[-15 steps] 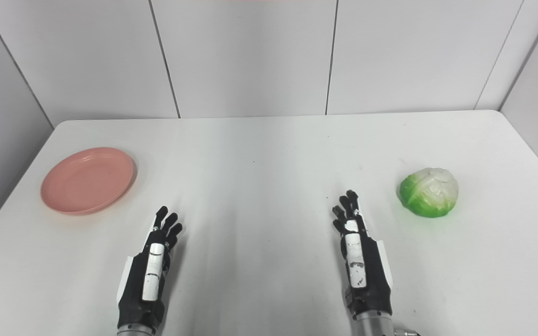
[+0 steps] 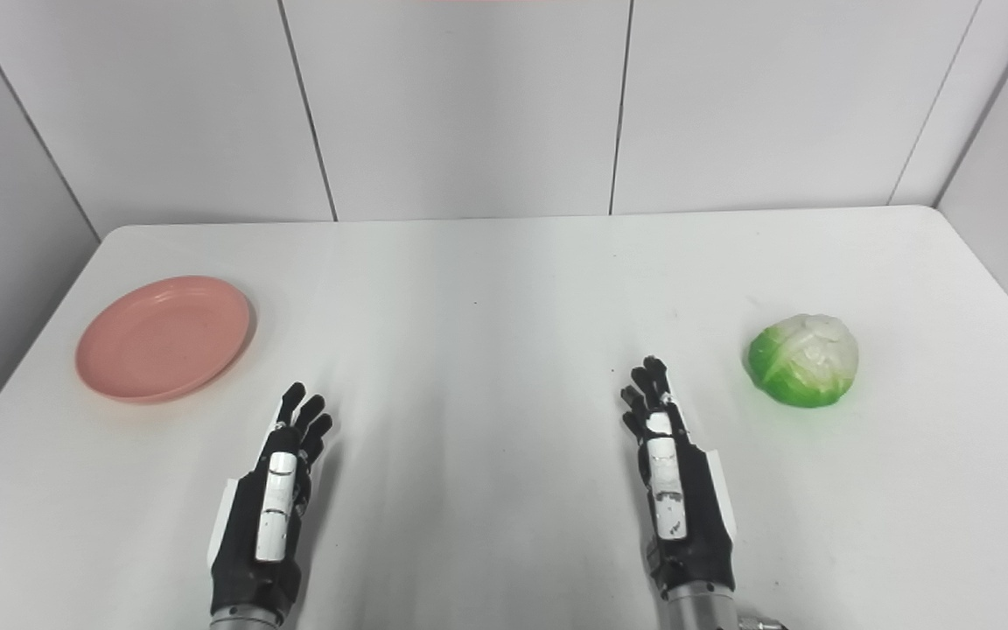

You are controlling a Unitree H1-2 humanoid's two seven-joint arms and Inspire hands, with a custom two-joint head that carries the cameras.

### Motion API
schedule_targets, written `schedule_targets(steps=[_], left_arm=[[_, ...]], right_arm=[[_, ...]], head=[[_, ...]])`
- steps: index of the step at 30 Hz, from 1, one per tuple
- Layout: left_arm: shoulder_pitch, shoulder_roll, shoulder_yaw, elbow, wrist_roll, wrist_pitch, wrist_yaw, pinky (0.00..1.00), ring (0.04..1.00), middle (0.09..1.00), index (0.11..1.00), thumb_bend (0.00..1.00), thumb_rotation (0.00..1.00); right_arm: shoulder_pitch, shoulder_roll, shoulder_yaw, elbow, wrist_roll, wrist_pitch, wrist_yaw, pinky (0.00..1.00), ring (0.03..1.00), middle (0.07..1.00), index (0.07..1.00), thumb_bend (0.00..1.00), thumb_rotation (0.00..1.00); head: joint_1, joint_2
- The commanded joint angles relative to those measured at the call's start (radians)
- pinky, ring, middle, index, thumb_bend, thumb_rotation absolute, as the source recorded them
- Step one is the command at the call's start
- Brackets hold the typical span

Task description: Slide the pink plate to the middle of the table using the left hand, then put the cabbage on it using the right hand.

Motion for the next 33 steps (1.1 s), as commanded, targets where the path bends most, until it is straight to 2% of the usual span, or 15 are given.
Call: schedule_targets(steps=[1,9,13,23,33], left_arm=[[0.04,0.031,-0.002,-0.042,-0.007,-0.002,0.004,1.0,0.937,0.946,0.942,0.74,0.94],[0.039,0.034,-0.002,-0.033,-0.007,-0.005,0.008,1.0,0.933,0.939,0.938,0.75,0.93],[0.039,0.032,-0.007,-0.01,-0.001,-0.021,0.012,0.99,0.937,0.932,0.939,0.76,0.94],[0.03,0.018,-0.037,0.078,0.018,-0.105,0.036,0.99,0.935,0.932,0.95,0.71,0.95],[0.025,0.007,-0.064,0.16,0.055,-0.191,0.066,0.95,0.92,0.922,0.936,0.57,0.97]], right_arm=[[0.062,0.013,-0.003,-0.04,0.019,0.002,0.006,0.95,0.934,0.951,0.955,0.74,1.0],[0.088,0.009,0.006,-0.068,0.045,0.016,0.011,0.94,0.932,0.952,0.948,0.75,1.0],[0.082,0.002,-0.003,-0.04,0.052,-0.004,0.013,0.94,0.934,0.951,0.949,0.74,1.0],[0.061,-0.025,-0.044,0.066,0.064,-0.079,0.043,0.96,0.944,0.959,0.953,0.75,1.0],[0.05,-0.044,-0.082,0.145,0.087,-0.137,0.088,1.0,0.966,0.982,0.968,0.74,1.0]], head=[[0.001,0.001],[0.006,-0.006],[0.03,-0.032],[0.111,-0.141],[0.197,-0.226]])
